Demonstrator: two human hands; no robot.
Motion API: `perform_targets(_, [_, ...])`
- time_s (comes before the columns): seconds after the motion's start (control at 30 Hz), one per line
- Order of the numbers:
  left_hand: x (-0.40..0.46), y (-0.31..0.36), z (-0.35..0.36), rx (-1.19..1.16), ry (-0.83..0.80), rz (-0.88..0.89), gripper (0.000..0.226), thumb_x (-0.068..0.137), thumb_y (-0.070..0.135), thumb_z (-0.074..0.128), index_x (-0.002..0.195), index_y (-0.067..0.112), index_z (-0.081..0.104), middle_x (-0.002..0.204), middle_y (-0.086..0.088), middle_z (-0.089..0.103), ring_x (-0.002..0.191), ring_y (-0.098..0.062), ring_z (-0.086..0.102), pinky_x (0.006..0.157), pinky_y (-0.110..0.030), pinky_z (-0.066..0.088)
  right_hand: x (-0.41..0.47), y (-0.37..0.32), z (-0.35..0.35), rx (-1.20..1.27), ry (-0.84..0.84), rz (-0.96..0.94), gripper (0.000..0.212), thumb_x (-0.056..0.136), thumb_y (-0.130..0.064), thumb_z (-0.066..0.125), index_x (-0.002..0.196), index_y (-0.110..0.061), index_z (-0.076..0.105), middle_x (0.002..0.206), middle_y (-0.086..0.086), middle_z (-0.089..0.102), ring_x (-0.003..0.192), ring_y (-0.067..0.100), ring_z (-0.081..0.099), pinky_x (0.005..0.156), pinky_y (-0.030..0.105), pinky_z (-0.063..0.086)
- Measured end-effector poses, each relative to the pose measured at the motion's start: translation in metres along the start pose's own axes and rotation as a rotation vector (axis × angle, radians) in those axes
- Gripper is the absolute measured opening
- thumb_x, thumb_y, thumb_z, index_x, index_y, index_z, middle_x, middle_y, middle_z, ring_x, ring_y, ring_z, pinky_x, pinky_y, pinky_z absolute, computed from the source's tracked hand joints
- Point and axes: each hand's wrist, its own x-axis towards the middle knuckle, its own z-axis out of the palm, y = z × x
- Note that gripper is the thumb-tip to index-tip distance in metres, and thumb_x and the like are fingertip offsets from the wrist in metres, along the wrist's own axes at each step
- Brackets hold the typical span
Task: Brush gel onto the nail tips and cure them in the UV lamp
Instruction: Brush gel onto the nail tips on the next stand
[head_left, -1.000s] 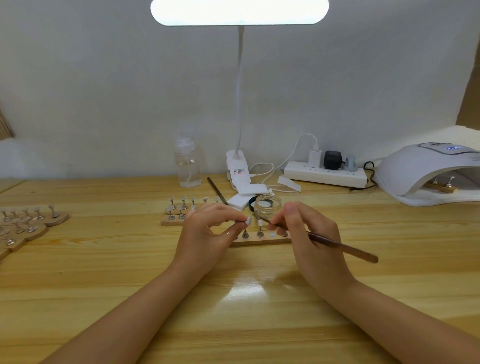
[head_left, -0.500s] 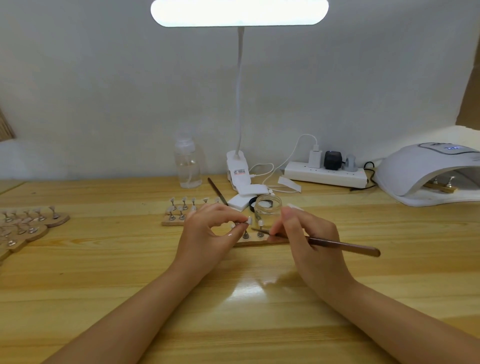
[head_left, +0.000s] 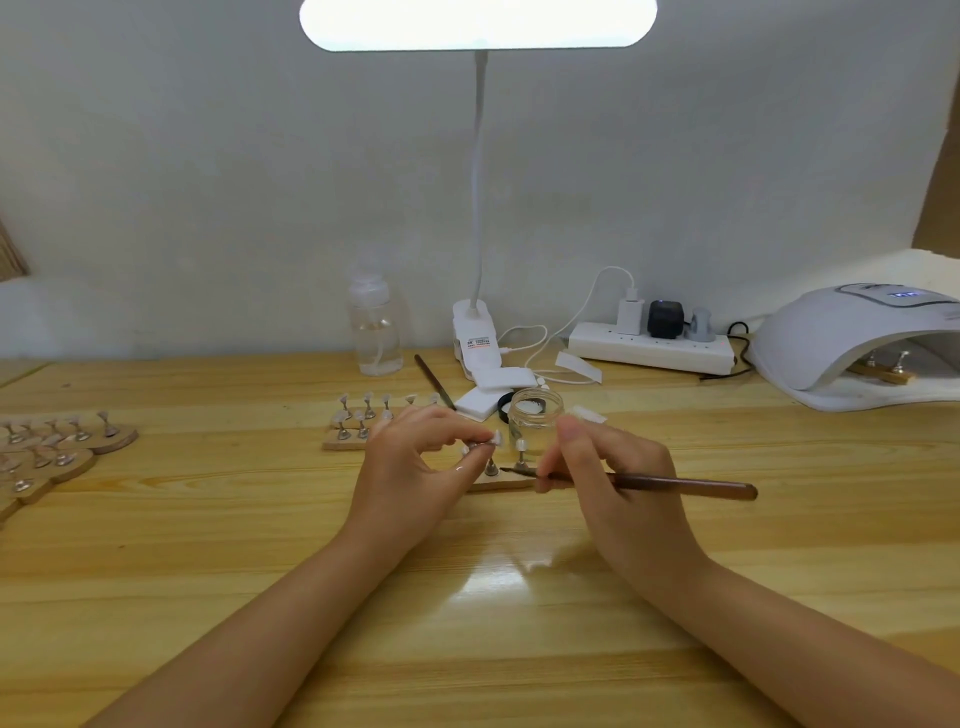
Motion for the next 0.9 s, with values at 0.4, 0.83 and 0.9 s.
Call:
perform_targets(0.4, [0.0,0.0029,-0.0017,-0.014,0.012,-0.026,0.021,0.068,0.018,0.076,0.077,0.035,0.068,0.073,0.021,0.065,0.074,-0.006,0.059,0.084,-0.049,0.046,0.0016,-0.0005,0.0004,-0.04,-0.007,0.008,0.031,0.086,-0.042,0.037,0.068,-0.028,0.059,0.065,-0.009,0.062,0.068,0.002,0.059,0.063,0.012,0.043])
perform_targets(0.83, [0.0001,0.0009,-0.0005,-0.036,0.031,0.012,0.015,0.071,0.011,0.075,0.082,0.02,0.073,0.083,0.008,0.068,0.083,-0.014,0.063,0.084,-0.054,0.045,0.0001,0.0002,-0.0006,-0.01,-0.003,-0.001,0.035,0.087,-0.042,0.037,0.062,-0.028,0.059,0.059,-0.008,0.062,0.06,0.003,0.058,0.064,0.018,0.045])
perform_targets(0.9, [0.0003,0.0005,-0.0004,-0.037,0.028,0.009,0.018,0.071,0.011,0.074,0.084,0.024,0.072,0.083,0.009,0.068,0.082,-0.016,0.063,0.085,-0.056,0.044,0.0006,-0.0006,-0.0012,-0.055,0.014,-0.028,0.03,0.087,-0.042,0.036,0.066,-0.032,0.057,0.062,-0.011,0.061,0.061,0.001,0.057,0.065,0.013,0.041])
